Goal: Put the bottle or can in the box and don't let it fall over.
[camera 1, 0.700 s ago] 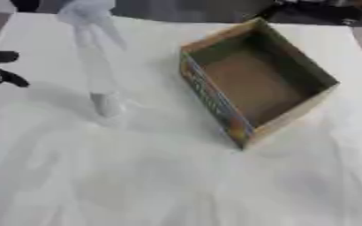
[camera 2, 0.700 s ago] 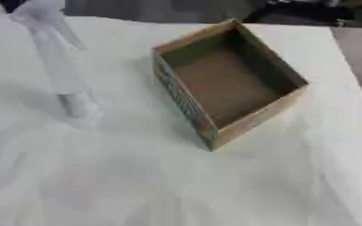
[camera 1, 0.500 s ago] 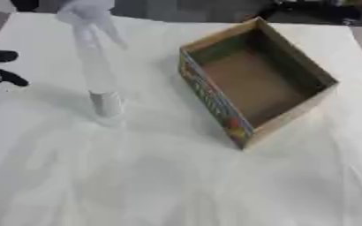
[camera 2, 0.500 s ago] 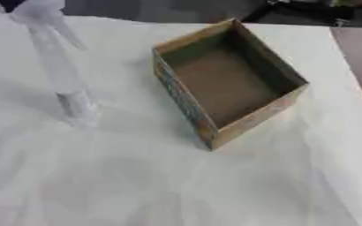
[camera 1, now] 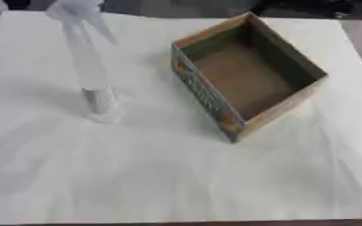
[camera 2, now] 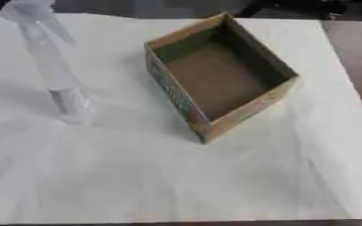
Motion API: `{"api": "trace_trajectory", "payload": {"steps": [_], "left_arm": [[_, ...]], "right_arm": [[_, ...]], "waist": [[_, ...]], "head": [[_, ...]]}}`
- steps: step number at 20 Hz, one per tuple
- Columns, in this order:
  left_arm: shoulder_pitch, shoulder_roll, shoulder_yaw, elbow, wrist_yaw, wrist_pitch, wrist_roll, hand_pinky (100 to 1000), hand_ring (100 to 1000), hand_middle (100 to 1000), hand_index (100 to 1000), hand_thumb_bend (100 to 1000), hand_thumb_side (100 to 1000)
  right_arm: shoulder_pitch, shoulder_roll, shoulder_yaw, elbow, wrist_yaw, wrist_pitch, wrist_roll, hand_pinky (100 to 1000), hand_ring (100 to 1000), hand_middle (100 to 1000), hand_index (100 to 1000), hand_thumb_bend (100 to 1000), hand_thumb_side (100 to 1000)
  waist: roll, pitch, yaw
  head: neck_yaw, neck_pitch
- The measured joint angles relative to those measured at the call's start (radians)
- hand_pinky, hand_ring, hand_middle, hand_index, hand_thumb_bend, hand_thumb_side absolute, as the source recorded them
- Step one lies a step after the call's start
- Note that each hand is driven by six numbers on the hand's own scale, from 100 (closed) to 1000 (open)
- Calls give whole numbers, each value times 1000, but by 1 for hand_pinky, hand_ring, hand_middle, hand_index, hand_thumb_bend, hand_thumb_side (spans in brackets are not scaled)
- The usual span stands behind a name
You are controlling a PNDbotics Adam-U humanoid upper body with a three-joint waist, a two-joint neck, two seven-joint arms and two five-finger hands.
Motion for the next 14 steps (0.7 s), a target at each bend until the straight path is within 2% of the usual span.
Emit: {"api": "trace_trajectory", "payload": {"steps": [6, 9, 14], "left_arm": [[-8, 153, 25, -3, -26, 38, -87, 657, 816, 731, 896, 100, 739], [-56, 219, 31, 27, -30, 64, -165, 670, 819, 736, 897, 100, 746], [-163, 304, 35, 154, 30, 84, -339, 679, 824, 743, 900, 100, 771]], "right_arm": [[18, -6, -4, 0, 4, 6, -10, 721, 1000, 916, 985, 100, 293], [27, -13, -3, 0, 5, 4, -12, 721, 1000, 916, 985, 100, 288], [36, -21, -3, 0, 5, 4, -13, 722, 1000, 915, 984, 100, 286]], "waist": [[2, -27, 3], [2, -37, 3], [3, -54, 2]], "head": [[-4, 1], [-6, 5], [-13, 8]]}}
